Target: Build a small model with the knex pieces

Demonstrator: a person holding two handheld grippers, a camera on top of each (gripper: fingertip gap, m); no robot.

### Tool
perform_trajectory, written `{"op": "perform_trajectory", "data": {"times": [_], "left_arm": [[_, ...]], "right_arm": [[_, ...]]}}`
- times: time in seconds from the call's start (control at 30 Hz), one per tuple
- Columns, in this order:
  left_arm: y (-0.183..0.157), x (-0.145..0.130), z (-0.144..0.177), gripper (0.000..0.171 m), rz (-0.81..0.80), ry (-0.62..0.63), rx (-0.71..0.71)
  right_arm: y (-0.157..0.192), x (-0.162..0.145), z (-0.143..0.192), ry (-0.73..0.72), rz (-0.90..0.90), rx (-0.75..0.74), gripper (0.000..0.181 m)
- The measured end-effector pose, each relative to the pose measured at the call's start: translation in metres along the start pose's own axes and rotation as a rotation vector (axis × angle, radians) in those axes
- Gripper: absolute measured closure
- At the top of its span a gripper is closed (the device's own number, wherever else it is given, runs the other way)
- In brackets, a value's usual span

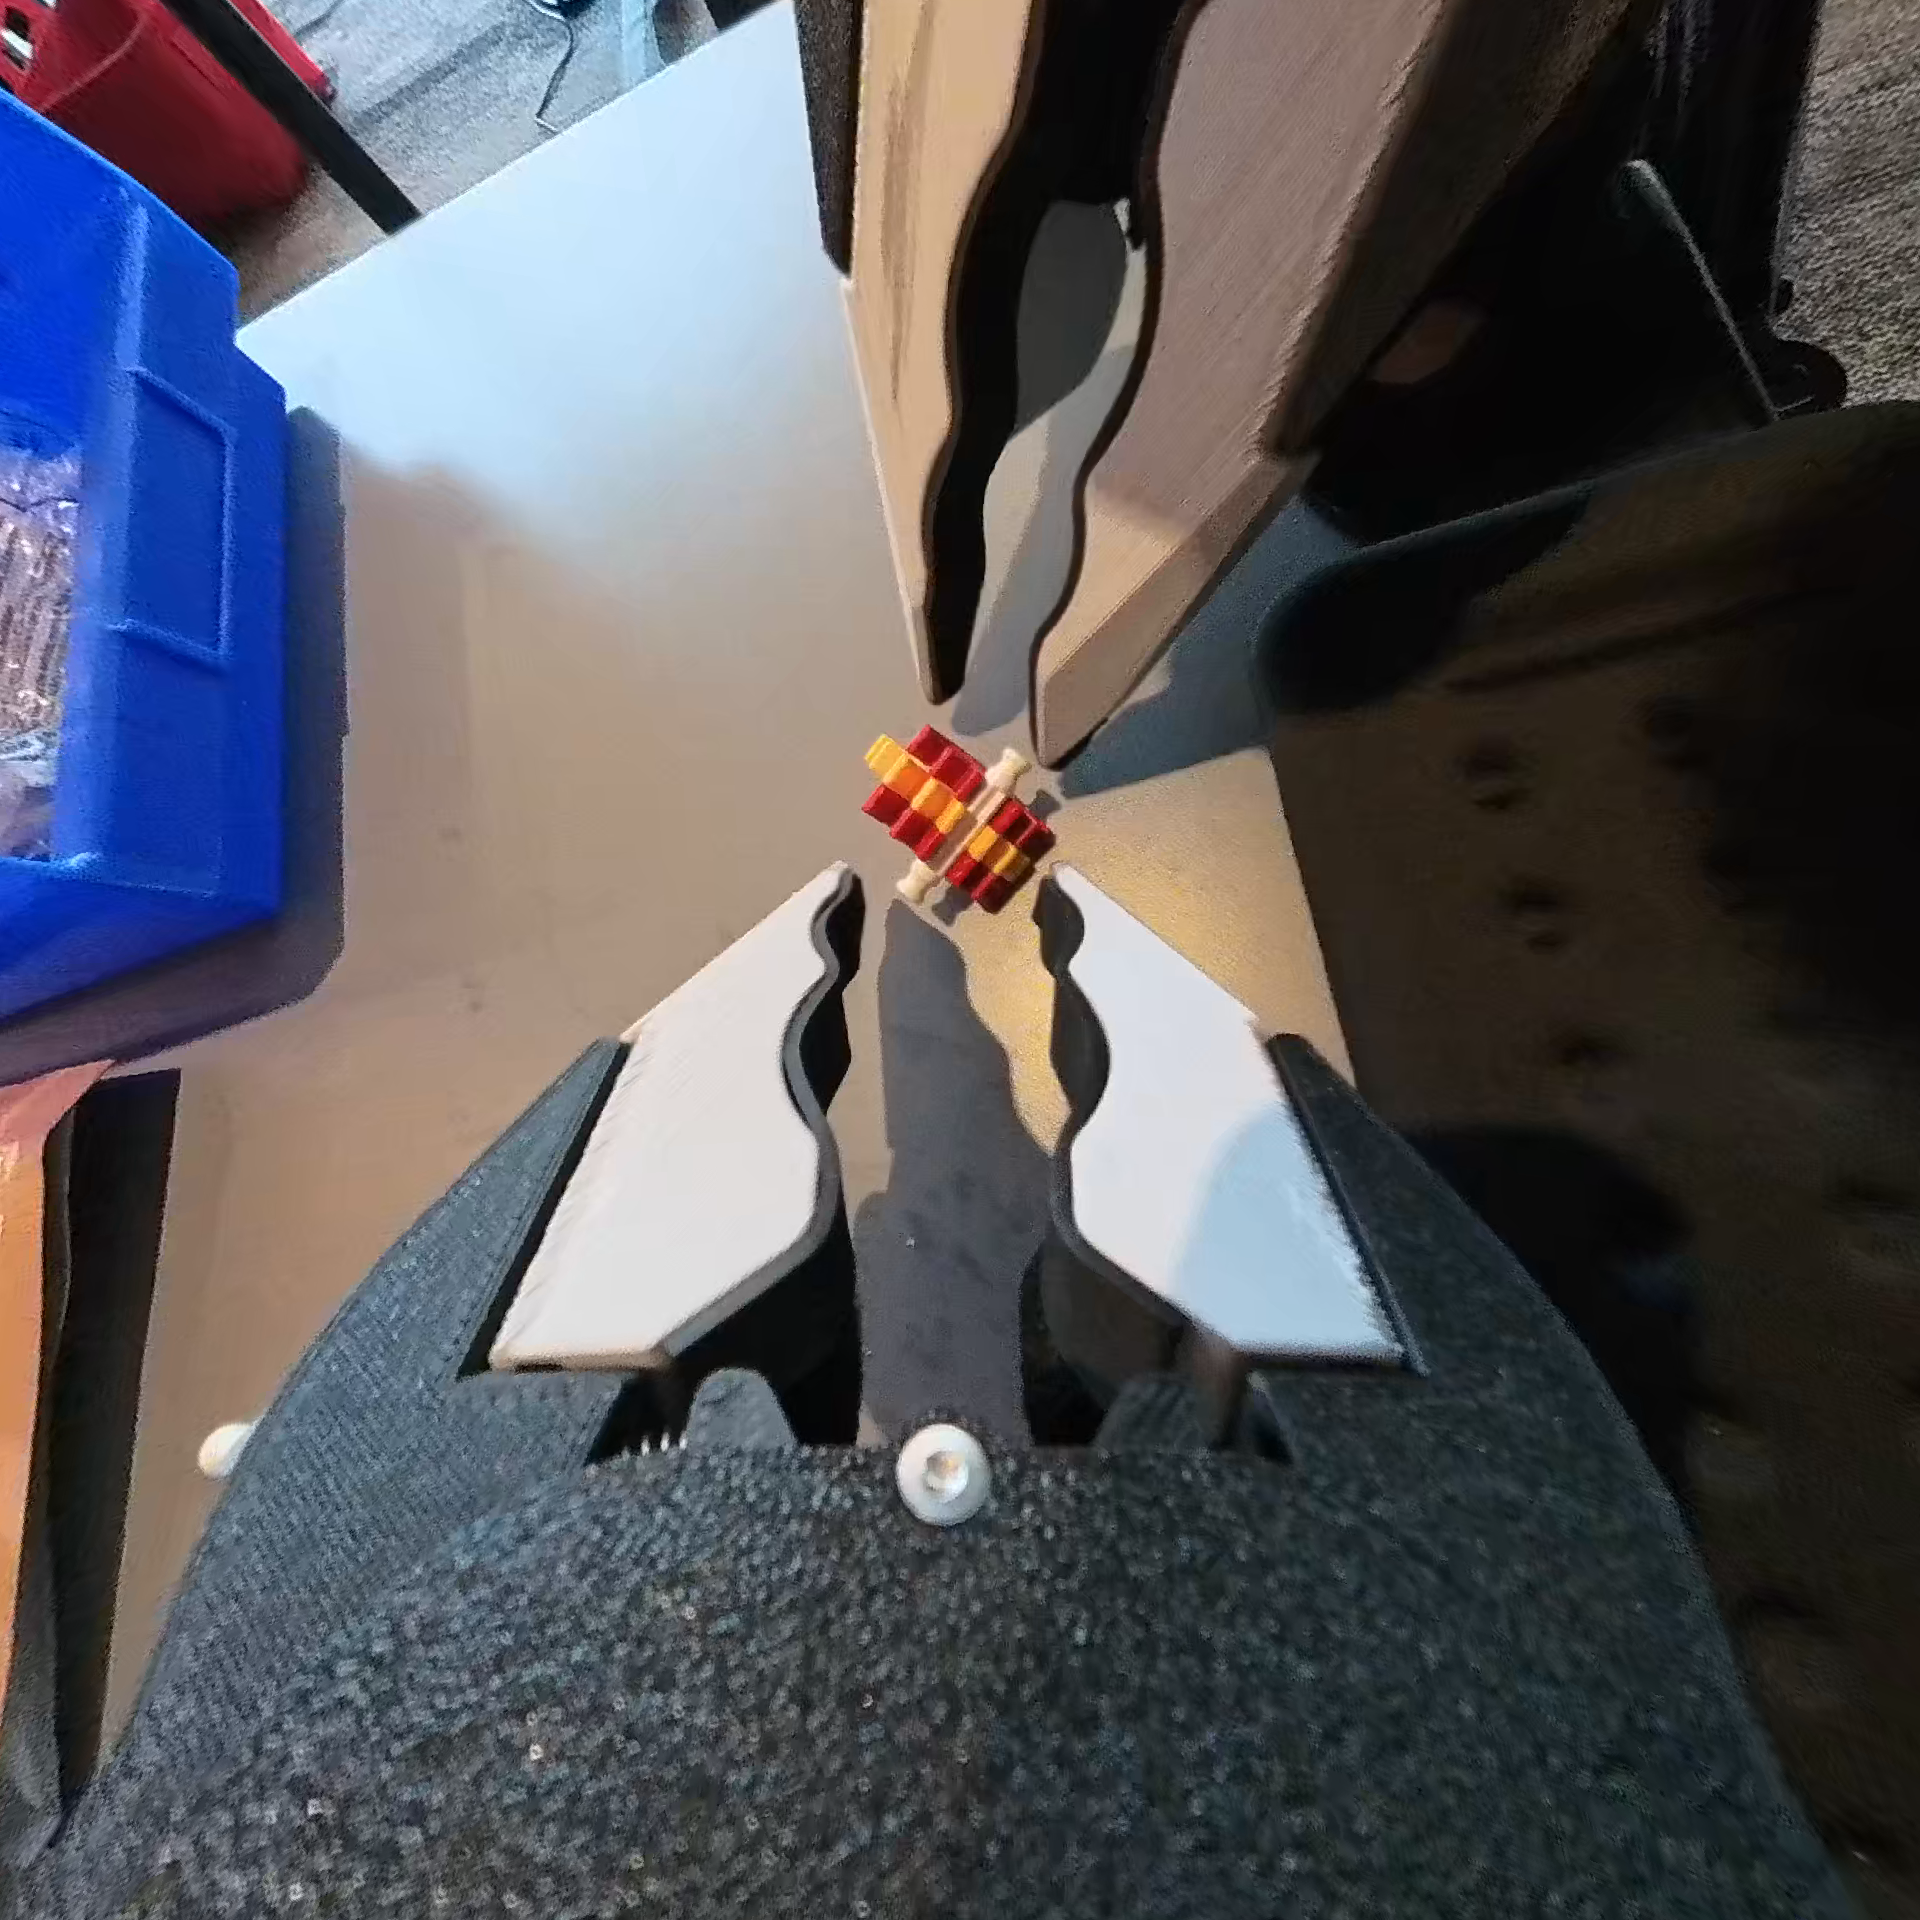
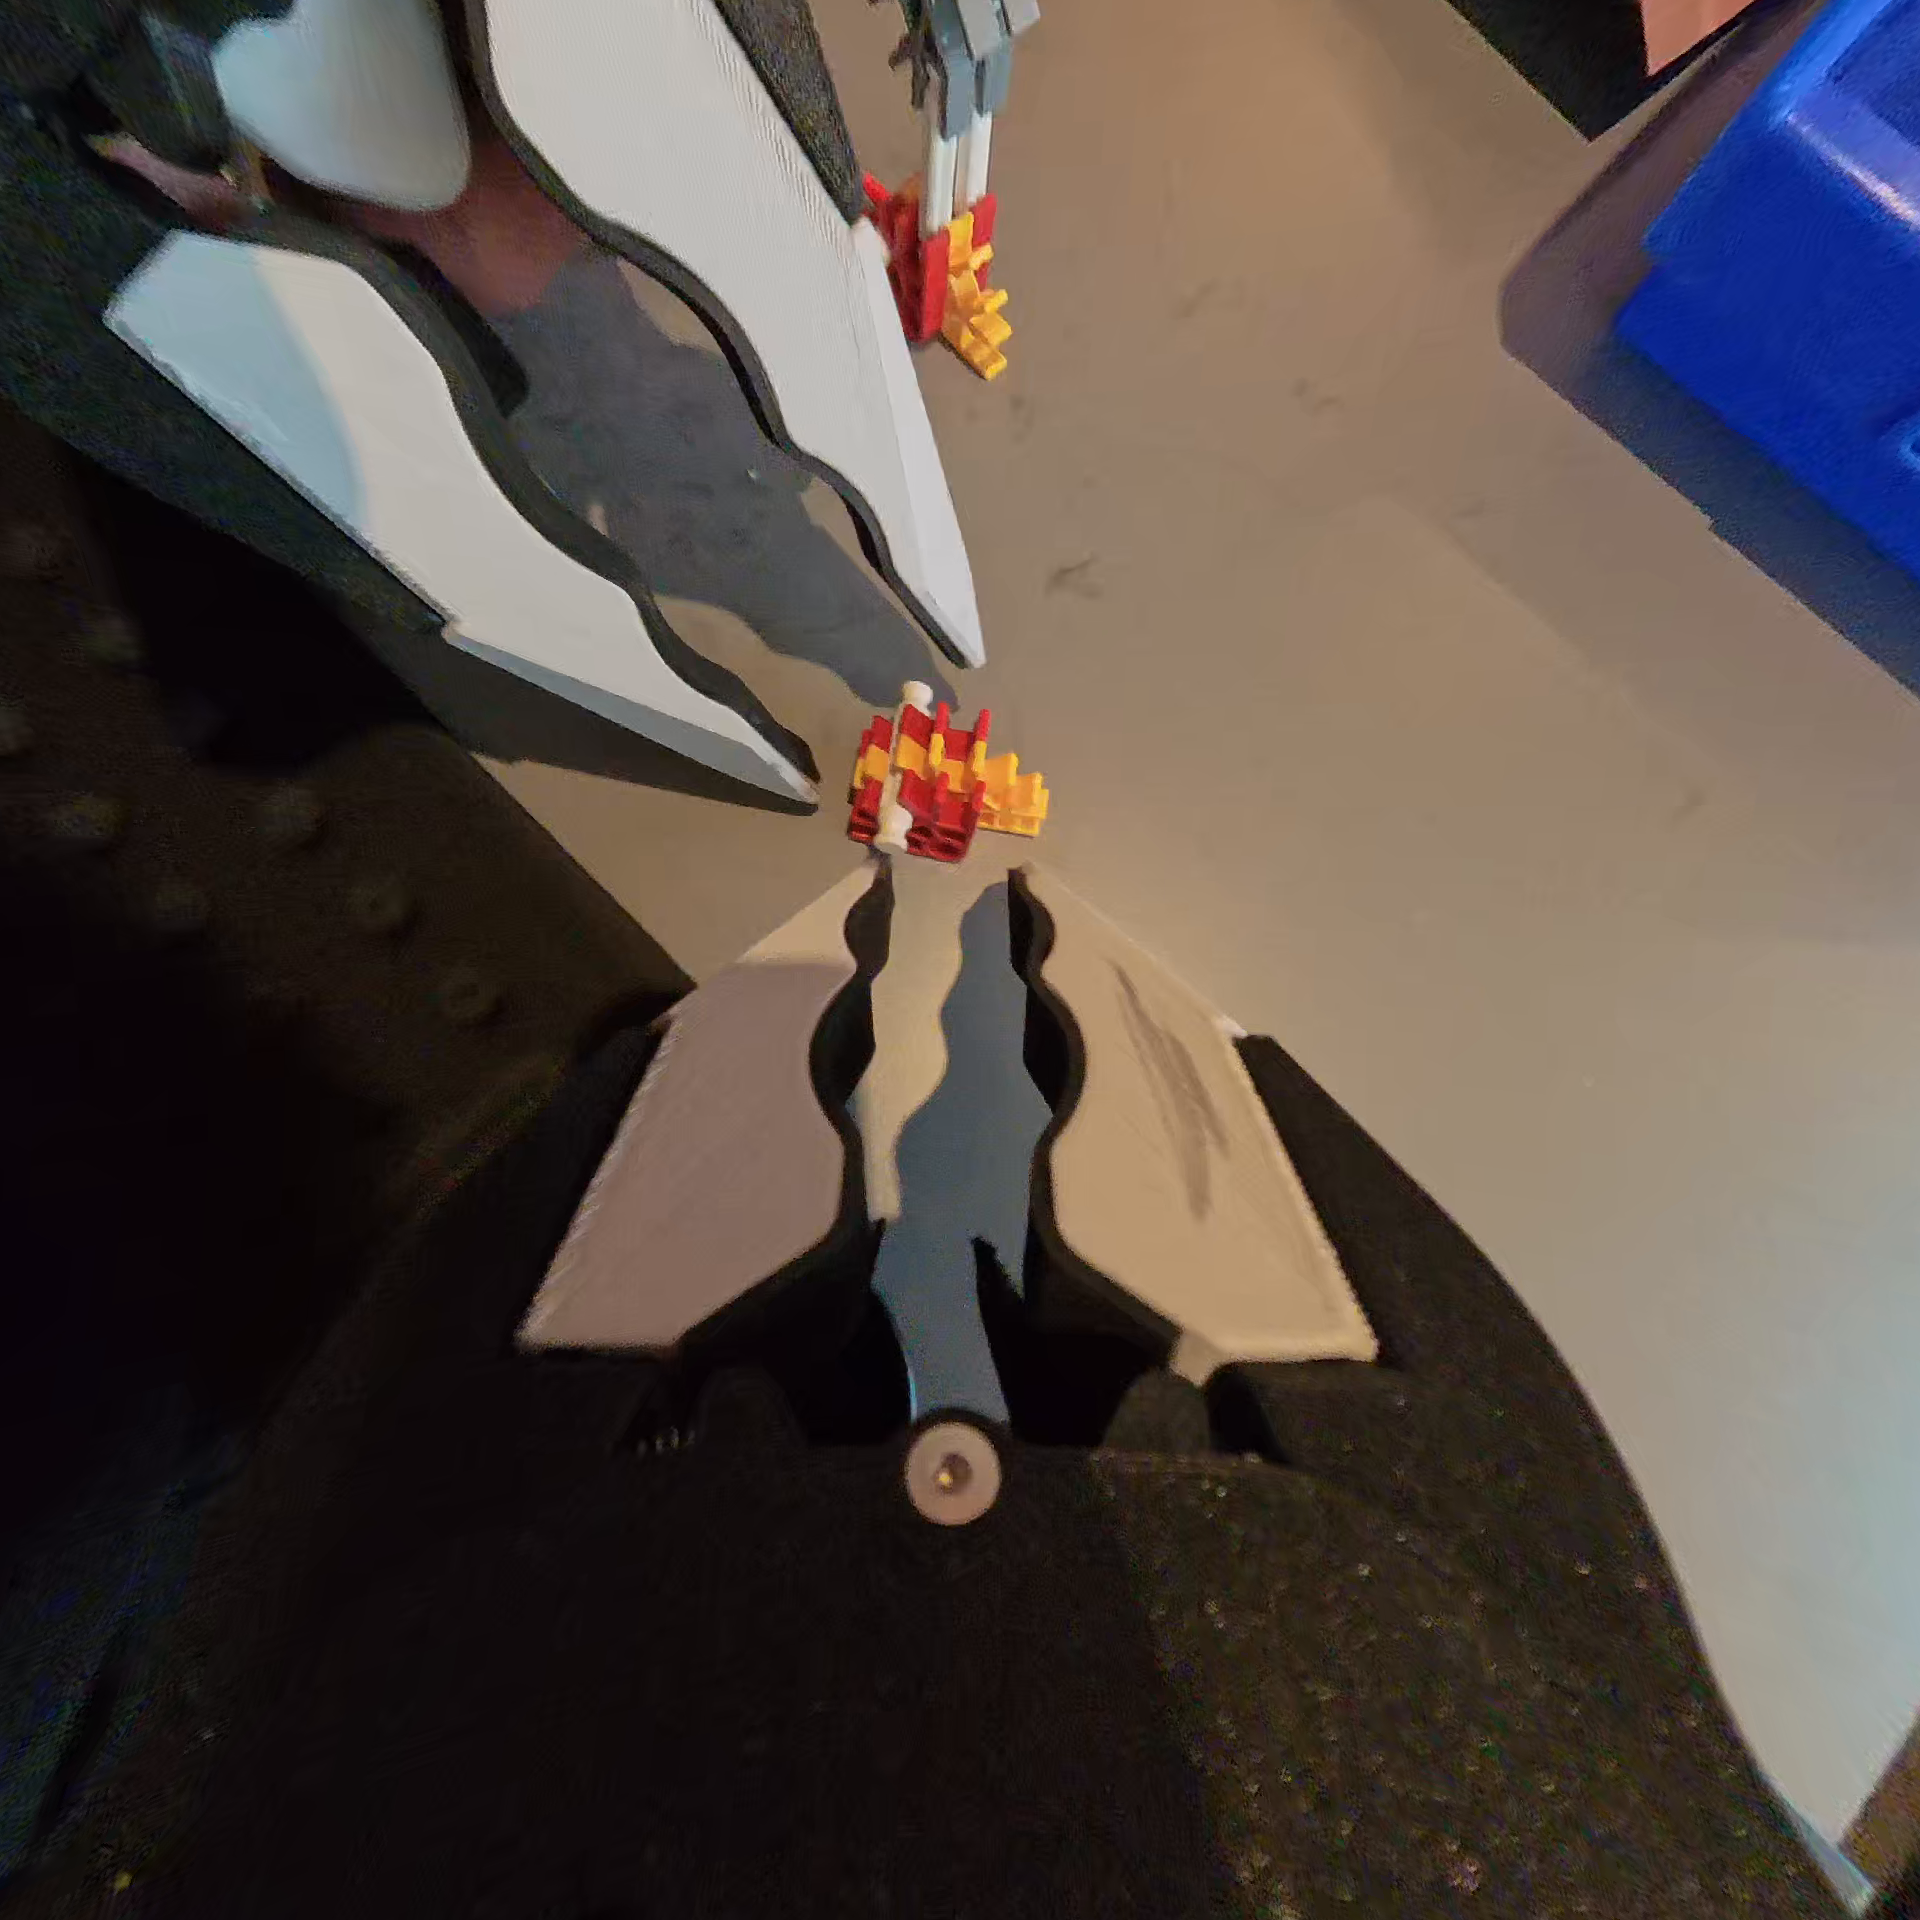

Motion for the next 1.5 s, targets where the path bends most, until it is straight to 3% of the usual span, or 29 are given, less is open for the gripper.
{"op": "perform_trajectory", "data": {"times": [0.6,1.37,1.5], "left_arm": [[-0.01,-0.003,0.003,0.147,-0.014,0.04,0.022],[-0.014,-0.004,0.003,0.145,0.036,0.026,0.134],[-0.016,-0.006,0.011,0.141,0.099,0.028,0.014]], "right_arm": [[0.015,0.008,-0.012,-0.079,0.009,0.13,0.162],[0.013,0.014,-0.018,0.093,0.132,0.202,0.164],[0.018,0.014,-0.018,0.043,0.166,0.23,0.163]]}}
Point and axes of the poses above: each gripper's, where its closed fingertips meet, z back along the fingers, x out of its top, y = z × x across the jaws, the point moved 3 cm from there along z, back along the fingers, and after that the axes turned 1 degree about y, right-handed, at the moved point
